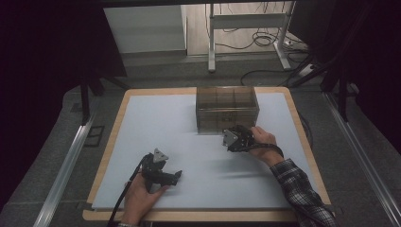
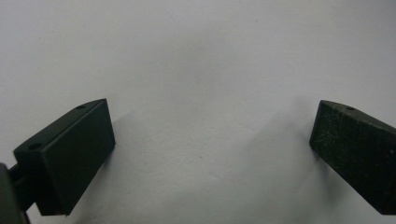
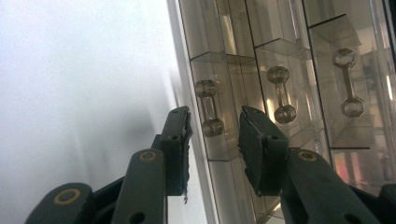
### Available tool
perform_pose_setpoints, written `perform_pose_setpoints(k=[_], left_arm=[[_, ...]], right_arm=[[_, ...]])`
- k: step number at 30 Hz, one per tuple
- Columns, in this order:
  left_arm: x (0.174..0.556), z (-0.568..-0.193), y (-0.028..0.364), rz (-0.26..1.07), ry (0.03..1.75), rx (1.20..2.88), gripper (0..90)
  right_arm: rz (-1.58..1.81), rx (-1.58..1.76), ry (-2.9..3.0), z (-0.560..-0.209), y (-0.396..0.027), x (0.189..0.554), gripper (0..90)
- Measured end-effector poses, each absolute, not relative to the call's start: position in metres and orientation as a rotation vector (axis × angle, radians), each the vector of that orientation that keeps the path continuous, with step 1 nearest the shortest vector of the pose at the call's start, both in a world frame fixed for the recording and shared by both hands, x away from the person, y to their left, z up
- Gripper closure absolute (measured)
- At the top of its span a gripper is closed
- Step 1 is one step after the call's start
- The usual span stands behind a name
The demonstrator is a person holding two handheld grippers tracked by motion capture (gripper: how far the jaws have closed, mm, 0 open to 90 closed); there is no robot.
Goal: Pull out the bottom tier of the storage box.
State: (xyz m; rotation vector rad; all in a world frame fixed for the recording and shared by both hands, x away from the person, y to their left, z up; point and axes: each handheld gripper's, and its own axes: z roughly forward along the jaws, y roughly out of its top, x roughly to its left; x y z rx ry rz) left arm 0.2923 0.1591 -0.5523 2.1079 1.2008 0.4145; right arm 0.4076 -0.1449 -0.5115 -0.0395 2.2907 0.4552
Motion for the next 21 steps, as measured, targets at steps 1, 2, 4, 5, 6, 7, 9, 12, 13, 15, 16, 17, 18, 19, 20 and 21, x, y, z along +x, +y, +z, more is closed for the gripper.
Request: perform_pose_setpoints(k=[1,2,4,5,6,7,9,12,13,15,16,17,18,19,20,21], left_arm=[[0.292,-0.552,0.159,0.416,1.201,2.108,0.0],[0.292,-0.552,0.159,0.416,1.201,2.108,0.0],[0.292,-0.552,0.159,0.416,1.201,2.108,0.0],[0.292,-0.552,0.159,0.416,1.201,2.108,0.0],[0.292,-0.552,0.159,0.416,1.201,2.108,0.0],[0.292,-0.552,0.159,0.415,1.201,2.108,0.0],[0.292,-0.552,0.159,0.415,1.200,2.108,0.0],[0.292,-0.552,0.159,0.415,1.201,2.108,0.0],[0.292,-0.552,0.159,0.416,1.201,2.108,0.0],[0.292,-0.552,0.159,0.414,1.200,2.108,0.0],[0.292,-0.552,0.159,0.414,1.200,2.108,0.0],[0.292,-0.552,0.159,0.414,1.200,2.108,0.0],[0.292,-0.552,0.159,0.416,1.200,2.109,0.0],[0.292,-0.552,0.159,0.414,1.200,2.108,0.0],[0.292,-0.552,0.159,0.414,1.200,2.108,0.0],[0.292,-0.552,0.159,0.414,1.200,2.108,0.0]], right_arm=[[0.461,-0.036,2.297,-0.510,-0.146,0.408,62.3],[0.477,-0.028,2.307,-0.509,-0.146,0.409,62.1],[0.508,-0.016,2.338,-0.506,-0.148,0.412,61.4],[0.523,-0.005,2.354,-0.504,-0.149,0.413,61.1],[0.539,0.002,2.367,-0.503,-0.150,0.414,61.1],[0.549,0.007,2.382,-0.501,-0.152,0.416,61.0],[0.556,0.012,2.401,-0.498,-0.154,0.419,60.9],[0.578,0.030,2.431,-0.495,-0.158,0.423,60.8],[0.587,0.036,2.444,-0.494,-0.159,0.424,60.8],[0.614,0.042,2.464,-0.491,-0.162,0.428,60.8],[0.625,0.055,2.471,-0.490,-0.163,0.429,60.8],[0.637,0.058,2.483,-0.488,-0.165,0.431,60.8],[0.647,0.059,2.494,-0.487,-0.166,0.433,60.8],[0.654,0.069,2.508,-0.486,-0.167,0.434,60.8],[0.651,0.074,2.513,-0.484,-0.168,0.436,60.8],[0.668,0.076,2.531,-0.484,-0.169,0.438,60.8]])
